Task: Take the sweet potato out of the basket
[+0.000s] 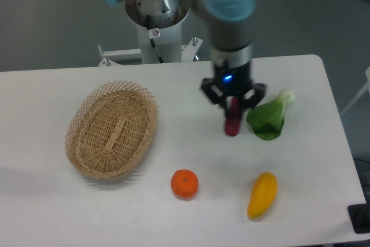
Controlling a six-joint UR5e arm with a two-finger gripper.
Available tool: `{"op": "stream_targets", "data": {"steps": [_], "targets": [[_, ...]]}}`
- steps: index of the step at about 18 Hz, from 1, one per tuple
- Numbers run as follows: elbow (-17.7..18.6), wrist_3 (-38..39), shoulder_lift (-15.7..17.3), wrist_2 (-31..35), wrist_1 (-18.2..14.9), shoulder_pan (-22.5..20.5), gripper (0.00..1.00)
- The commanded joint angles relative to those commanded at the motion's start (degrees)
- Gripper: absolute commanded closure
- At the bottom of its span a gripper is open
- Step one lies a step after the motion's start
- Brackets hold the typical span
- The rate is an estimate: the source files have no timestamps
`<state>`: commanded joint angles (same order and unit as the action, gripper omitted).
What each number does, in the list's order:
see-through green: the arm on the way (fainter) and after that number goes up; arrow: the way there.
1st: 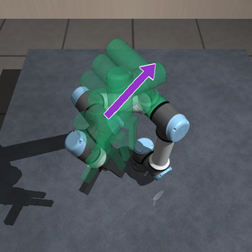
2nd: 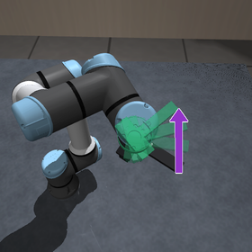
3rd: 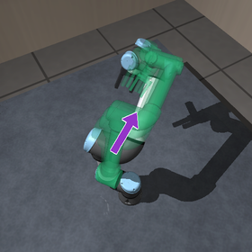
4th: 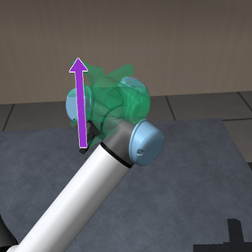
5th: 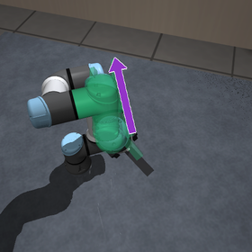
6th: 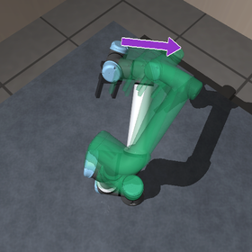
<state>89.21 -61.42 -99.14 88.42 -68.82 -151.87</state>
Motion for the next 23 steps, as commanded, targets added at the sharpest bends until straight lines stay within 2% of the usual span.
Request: {"op": "stream_targets", "data": {"steps": [3, 23], "targets": [[-0.35, -2.74, 0.0, -0.17, -0.09, -1.15, 0.75], [-0.79, -2.48, 0.0, 0.17, 0.0, -0.71, 0.75]]}}
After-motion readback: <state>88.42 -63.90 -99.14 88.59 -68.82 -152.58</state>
